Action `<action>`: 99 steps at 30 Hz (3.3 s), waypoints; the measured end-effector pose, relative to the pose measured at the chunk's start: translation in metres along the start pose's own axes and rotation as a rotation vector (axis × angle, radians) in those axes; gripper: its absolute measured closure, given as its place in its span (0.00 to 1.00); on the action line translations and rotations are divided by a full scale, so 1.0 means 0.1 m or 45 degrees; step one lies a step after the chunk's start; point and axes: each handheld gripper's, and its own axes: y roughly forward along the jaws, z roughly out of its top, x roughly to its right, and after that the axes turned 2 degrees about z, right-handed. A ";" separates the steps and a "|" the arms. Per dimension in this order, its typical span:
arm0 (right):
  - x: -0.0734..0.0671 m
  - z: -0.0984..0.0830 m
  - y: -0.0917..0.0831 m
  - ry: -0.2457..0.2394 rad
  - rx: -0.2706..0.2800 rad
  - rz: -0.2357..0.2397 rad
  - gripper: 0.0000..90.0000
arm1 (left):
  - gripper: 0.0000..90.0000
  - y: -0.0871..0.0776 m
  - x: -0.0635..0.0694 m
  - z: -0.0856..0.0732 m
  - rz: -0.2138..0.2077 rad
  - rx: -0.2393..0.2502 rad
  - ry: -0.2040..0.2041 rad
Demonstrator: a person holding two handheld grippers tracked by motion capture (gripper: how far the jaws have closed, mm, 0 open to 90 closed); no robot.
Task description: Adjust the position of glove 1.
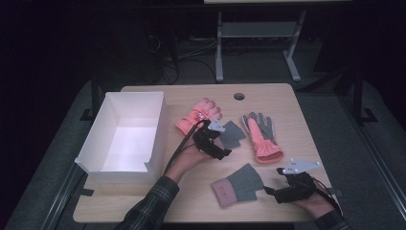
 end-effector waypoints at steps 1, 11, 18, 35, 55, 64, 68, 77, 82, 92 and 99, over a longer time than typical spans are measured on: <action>0.00 0.00 -0.01 -0.001 0.000 0.000 0.16 | 0.15 0.04 -0.04 0.04 0.003 0.004 0.004; 0.00 0.00 0.00 -0.002 0.001 0.006 0.16 | 0.16 0.20 -0.22 0.15 0.012 -0.011 -0.021; 0.00 0.00 0.00 -0.010 -0.001 0.012 0.16 | 0.16 0.33 -0.31 0.20 0.003 -0.028 -0.025; 0.01 0.00 0.00 -0.011 -0.004 0.013 0.16 | 0.24 0.53 -0.47 0.08 0.008 -0.113 -0.061; 0.01 0.00 0.00 -0.014 -0.016 0.010 0.16 | 0.85 0.51 -0.49 0.06 -0.060 -0.132 -0.080; 0.01 0.00 0.00 -0.007 -0.013 0.009 0.16 | 0.85 0.43 -0.49 0.08 -0.072 -0.130 -0.113; 0.02 0.00 0.01 -0.004 -0.015 0.013 0.16 | 0.85 0.33 -0.48 0.10 -0.089 -0.127 -0.151; 0.01 0.00 0.01 -0.005 -0.017 0.009 0.16 | 0.85 0.08 -0.37 0.13 -0.122 -0.086 -0.218; 0.01 0.00 0.01 0.001 -0.015 0.009 0.16 | 0.84 -0.05 -0.29 0.10 -0.141 -0.104 -0.209; 0.01 0.00 0.02 0.001 -0.020 0.005 0.16 | 0.84 -0.26 -0.08 0.04 -0.177 -0.070 -0.215; 0.00 0.00 0.02 0.001 -0.022 0.004 0.16 | 0.84 -0.35 0.13 -0.01 -0.208 -0.074 -0.201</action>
